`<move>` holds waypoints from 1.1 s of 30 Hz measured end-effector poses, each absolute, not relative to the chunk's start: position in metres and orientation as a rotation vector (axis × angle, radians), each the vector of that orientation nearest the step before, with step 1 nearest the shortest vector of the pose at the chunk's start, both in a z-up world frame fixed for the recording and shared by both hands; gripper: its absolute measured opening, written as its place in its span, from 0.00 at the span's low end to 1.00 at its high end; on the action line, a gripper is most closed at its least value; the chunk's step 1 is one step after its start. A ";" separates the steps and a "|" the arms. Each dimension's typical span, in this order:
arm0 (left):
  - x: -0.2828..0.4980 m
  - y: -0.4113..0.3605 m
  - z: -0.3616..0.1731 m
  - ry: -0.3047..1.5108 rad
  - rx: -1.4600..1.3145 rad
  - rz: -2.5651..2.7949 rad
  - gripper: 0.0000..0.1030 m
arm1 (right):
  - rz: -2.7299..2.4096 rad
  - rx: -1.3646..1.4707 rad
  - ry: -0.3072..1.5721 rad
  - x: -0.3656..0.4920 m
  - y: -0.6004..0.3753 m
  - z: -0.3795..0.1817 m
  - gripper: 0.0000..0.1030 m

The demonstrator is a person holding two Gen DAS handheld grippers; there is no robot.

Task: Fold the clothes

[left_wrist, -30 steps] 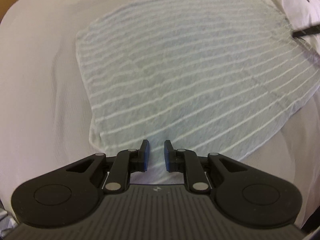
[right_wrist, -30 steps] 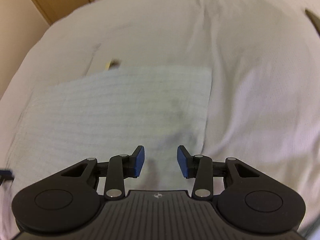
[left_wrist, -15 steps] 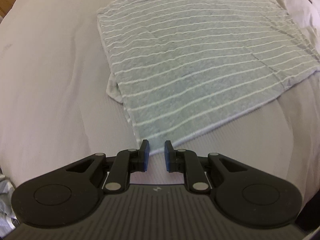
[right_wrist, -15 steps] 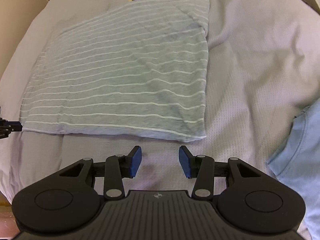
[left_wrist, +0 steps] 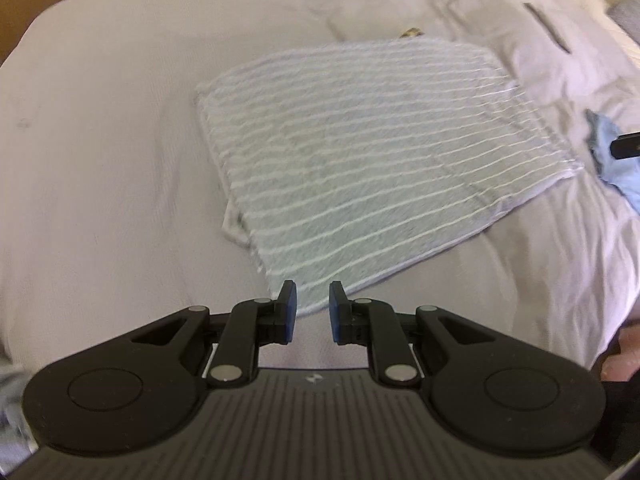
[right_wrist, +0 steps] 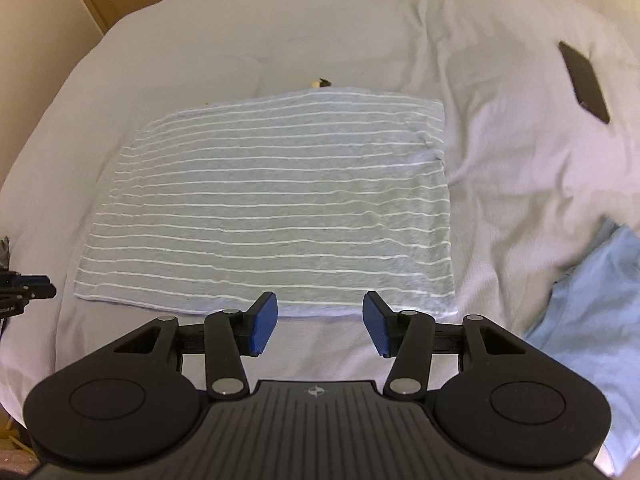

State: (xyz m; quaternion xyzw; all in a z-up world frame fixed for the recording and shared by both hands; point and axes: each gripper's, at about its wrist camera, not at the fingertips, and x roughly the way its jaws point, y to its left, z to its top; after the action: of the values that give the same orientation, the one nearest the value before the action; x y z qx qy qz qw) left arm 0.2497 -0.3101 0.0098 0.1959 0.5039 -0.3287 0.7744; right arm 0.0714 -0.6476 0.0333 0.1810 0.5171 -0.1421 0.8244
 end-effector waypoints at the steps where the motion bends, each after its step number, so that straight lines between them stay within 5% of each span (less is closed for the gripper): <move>1: 0.250 -0.312 0.015 1.075 0.428 -0.732 0.13 | -0.309 0.380 1.097 0.070 -0.641 0.038 0.50; 6: 0.250 -0.321 0.030 1.032 0.469 -0.811 0.21 | -0.361 0.369 1.088 0.061 -0.617 0.061 0.63; 17: 0.232 -0.340 0.048 0.977 0.480 -0.875 0.23 | -0.447 0.460 1.017 0.032 -0.613 0.117 0.69; 33: 0.157 -0.322 0.072 0.971 0.550 -0.798 0.29 | -0.378 0.530 0.948 -0.020 -0.609 0.117 0.70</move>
State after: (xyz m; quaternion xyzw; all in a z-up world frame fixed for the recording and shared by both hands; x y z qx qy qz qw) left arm 0.1565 -0.3217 0.0723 0.2541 0.4482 -0.3683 0.7739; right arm -0.0199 -0.6092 0.1166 0.2507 0.4483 -0.1787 0.8392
